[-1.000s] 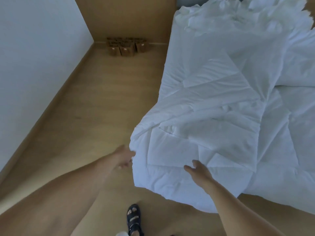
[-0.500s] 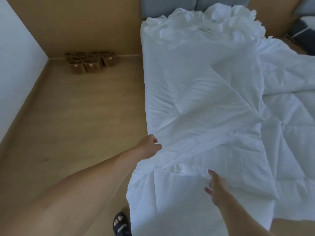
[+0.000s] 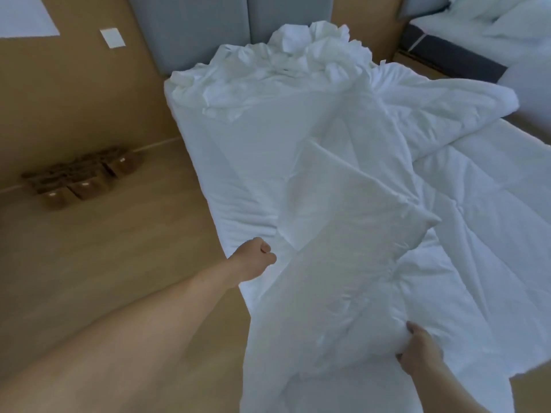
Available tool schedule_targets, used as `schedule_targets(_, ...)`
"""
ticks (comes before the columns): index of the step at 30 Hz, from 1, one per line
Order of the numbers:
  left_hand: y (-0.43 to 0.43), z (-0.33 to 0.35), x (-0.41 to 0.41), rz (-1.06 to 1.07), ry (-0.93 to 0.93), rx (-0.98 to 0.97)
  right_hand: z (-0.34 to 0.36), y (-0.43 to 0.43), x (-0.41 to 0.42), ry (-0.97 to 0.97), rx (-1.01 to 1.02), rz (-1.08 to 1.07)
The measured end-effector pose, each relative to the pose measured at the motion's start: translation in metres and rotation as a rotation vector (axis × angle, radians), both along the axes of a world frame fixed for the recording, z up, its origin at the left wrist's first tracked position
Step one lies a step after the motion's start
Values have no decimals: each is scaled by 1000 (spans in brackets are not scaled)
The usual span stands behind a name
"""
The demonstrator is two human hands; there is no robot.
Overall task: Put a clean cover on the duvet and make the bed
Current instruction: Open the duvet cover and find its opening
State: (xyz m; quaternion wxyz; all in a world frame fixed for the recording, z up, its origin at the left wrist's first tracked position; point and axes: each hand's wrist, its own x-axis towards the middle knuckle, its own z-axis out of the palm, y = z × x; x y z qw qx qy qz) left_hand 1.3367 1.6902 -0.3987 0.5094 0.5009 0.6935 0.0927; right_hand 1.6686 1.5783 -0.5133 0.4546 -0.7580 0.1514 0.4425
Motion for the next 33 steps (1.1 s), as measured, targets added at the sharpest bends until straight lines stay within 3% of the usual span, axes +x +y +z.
schedule_targets(3,31,9,-19,1,-38,19,46,46,-29,-250,100,156)
schedule_targets(6,66,23,-37,3,-125,39,102,99,-92,-351,312,258)
schedule_targets(10,119,63,-68,-86,-271,123,164,151,-200,-356,528,463)
schedule_targets(17,199,160,-168,-121,-600,80,223,209,-382,-336,592,988)
schedule_targets(19,228,172,-196,-104,-579,36,229,224,-412,-360,562,1092)
schedule_targets(23,261,159,-237,-186,-359,-78,222,244,-455,-358,493,1311)
schedule_targets(28,302,132,-270,-230,-162,111,203,280,-475,-287,466,1508)
schedule_targets(31,334,131,-297,-213,-72,219,202,316,-468,-168,491,1384)
schedule_targets(33,358,128,-319,-232,-26,261,204,343,-463,-232,481,1219)
